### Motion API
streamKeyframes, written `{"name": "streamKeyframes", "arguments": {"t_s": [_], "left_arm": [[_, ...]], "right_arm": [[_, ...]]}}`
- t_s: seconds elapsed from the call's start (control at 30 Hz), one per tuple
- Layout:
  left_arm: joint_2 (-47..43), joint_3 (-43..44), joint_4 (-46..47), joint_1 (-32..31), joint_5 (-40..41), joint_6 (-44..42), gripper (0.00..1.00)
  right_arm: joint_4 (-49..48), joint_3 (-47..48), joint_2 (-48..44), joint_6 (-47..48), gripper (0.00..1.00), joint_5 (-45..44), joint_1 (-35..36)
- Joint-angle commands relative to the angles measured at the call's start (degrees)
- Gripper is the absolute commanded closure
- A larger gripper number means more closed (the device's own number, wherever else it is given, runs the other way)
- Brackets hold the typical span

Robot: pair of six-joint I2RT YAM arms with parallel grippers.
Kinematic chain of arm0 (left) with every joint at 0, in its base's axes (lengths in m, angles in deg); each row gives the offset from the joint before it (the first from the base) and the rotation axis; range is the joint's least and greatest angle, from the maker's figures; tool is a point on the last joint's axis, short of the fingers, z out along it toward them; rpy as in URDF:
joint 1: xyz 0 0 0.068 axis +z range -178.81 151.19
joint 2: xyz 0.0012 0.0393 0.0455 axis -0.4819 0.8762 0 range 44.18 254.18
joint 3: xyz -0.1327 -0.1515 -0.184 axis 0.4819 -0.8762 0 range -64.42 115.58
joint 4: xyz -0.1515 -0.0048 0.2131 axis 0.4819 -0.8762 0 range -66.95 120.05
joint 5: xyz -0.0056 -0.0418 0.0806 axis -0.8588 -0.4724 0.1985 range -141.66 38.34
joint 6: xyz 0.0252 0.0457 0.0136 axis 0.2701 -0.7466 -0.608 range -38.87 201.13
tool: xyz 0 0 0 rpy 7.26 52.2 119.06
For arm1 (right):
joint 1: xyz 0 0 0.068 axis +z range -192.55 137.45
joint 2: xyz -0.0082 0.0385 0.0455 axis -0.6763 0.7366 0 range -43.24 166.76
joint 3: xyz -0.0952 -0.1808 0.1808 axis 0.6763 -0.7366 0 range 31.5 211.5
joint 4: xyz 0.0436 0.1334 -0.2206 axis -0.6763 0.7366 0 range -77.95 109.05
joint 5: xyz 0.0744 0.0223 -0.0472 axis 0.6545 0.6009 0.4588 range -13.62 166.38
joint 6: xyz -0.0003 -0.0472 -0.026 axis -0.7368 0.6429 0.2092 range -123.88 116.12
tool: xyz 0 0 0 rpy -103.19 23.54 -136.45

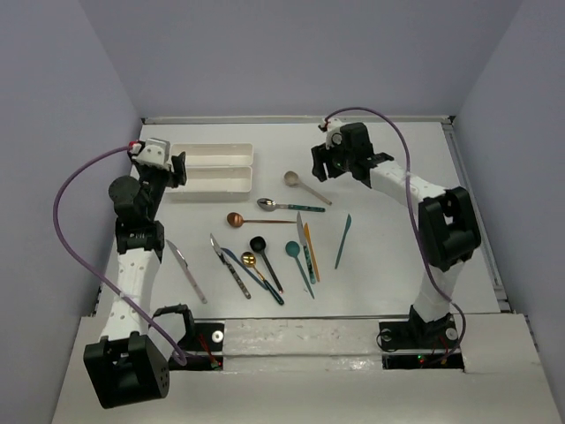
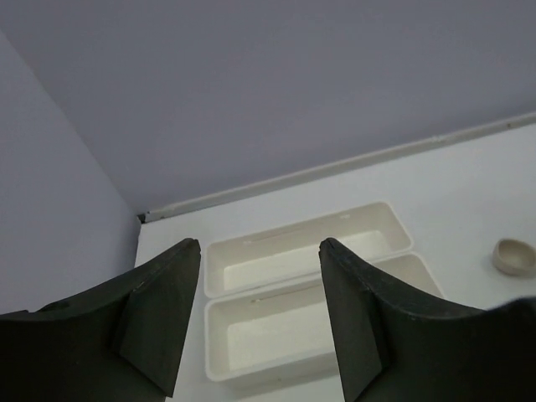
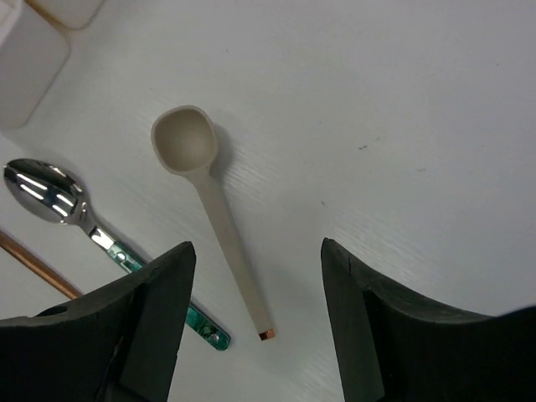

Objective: Sort the eating utensils into containers

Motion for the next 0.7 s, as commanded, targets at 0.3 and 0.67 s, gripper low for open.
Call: {"name": "streamKeyframes", "arguments": {"t_s": [0.3, 0.67], "left_arm": [[5.5, 5.4, -23.6, 0.2, -3.3, -4.6, 0.19], [5.7, 3.3, -22.2, 0.2, -4.0, -5.0, 0.17]], "right_arm": [[16.7, 12.4, 13.1, 5.3, 0.39, 1.1, 3.5], [16.5, 12.9, 17.7, 4.1, 0.47, -2.0, 4.1]]}}
